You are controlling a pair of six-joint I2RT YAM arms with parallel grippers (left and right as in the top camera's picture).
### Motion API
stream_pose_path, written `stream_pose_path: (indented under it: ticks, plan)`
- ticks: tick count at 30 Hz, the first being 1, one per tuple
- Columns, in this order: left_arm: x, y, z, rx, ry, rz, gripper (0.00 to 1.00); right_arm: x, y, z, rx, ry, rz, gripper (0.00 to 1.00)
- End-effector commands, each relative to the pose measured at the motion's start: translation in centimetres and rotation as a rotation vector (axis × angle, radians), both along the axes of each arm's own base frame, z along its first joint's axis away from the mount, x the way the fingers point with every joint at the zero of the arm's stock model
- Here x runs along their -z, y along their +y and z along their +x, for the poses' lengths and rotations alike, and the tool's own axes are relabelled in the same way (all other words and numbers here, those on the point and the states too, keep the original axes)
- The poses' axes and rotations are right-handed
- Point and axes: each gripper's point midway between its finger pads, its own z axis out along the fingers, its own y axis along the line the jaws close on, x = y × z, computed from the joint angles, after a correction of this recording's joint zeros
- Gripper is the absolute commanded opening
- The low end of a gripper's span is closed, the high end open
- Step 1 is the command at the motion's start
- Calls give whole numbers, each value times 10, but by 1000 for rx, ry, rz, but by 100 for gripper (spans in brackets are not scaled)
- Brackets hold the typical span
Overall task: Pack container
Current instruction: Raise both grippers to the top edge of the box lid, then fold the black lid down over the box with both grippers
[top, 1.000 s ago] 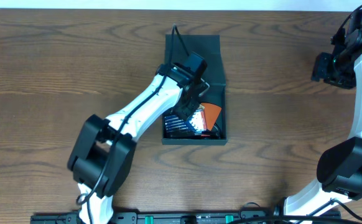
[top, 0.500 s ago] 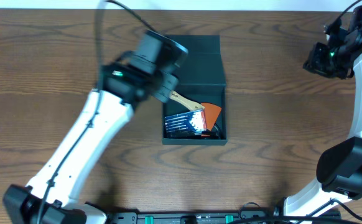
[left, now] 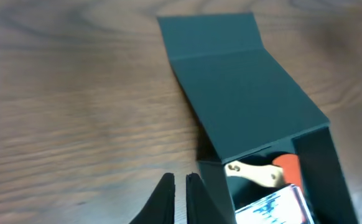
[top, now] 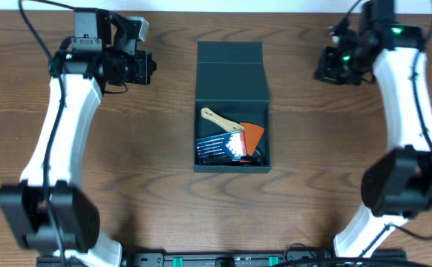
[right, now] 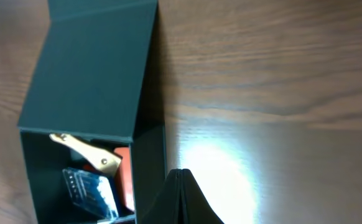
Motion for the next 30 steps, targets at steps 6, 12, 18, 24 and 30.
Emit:
stream_pose_path:
  ticks: [6, 12, 18, 24, 30]
  plan:
    - [63, -33, 11, 111, 151, -216, 6, 84, 29, 19, -43, 122, 55, 1]
    - [98, -36, 15, 112, 213, -233, 6, 129, 45, 30, -64, 159, 152, 1]
    - [123, -41, 16, 126, 259, -275, 6, 166, 51, 32, -75, 192, 155, 1]
    - [143, -42, 20, 121, 278, -283, 6, 173, 58, 38, -87, 171, 175, 1]
    - [154, -50, 34, 82, 288, -371, 6, 166, 69, 42, -104, 146, 253, 1]
